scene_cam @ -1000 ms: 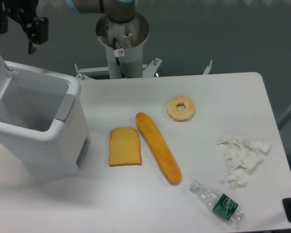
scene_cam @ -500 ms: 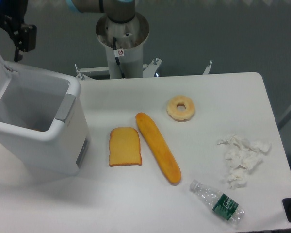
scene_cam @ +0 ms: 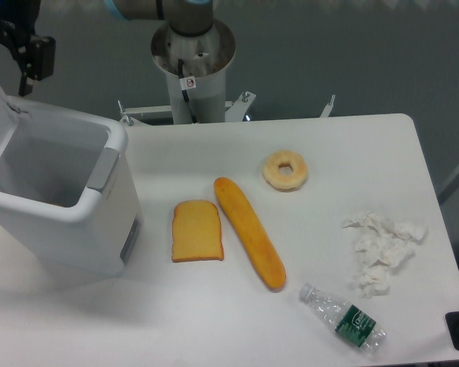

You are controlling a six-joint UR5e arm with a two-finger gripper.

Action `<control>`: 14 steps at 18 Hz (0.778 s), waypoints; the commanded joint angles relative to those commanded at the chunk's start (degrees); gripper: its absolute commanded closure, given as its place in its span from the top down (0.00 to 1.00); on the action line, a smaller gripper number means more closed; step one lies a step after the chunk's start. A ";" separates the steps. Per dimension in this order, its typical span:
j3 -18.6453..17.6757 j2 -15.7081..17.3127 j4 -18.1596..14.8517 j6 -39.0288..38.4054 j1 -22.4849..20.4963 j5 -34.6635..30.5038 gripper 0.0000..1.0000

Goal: Close the trash can
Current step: 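Lower the gripper behind the raised white lid and push it, then push the white lid down onto the trash can opening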

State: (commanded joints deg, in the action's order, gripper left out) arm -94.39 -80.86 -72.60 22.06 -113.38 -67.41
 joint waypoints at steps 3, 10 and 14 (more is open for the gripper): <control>0.09 -0.09 0.09 0.09 -1.31 -0.18 1.00; 0.09 0.17 0.09 0.88 -5.71 -0.09 1.00; 0.00 0.26 0.18 1.58 -8.69 0.00 1.00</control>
State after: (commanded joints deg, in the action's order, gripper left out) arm -94.39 -80.60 -72.42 23.64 -122.07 -67.41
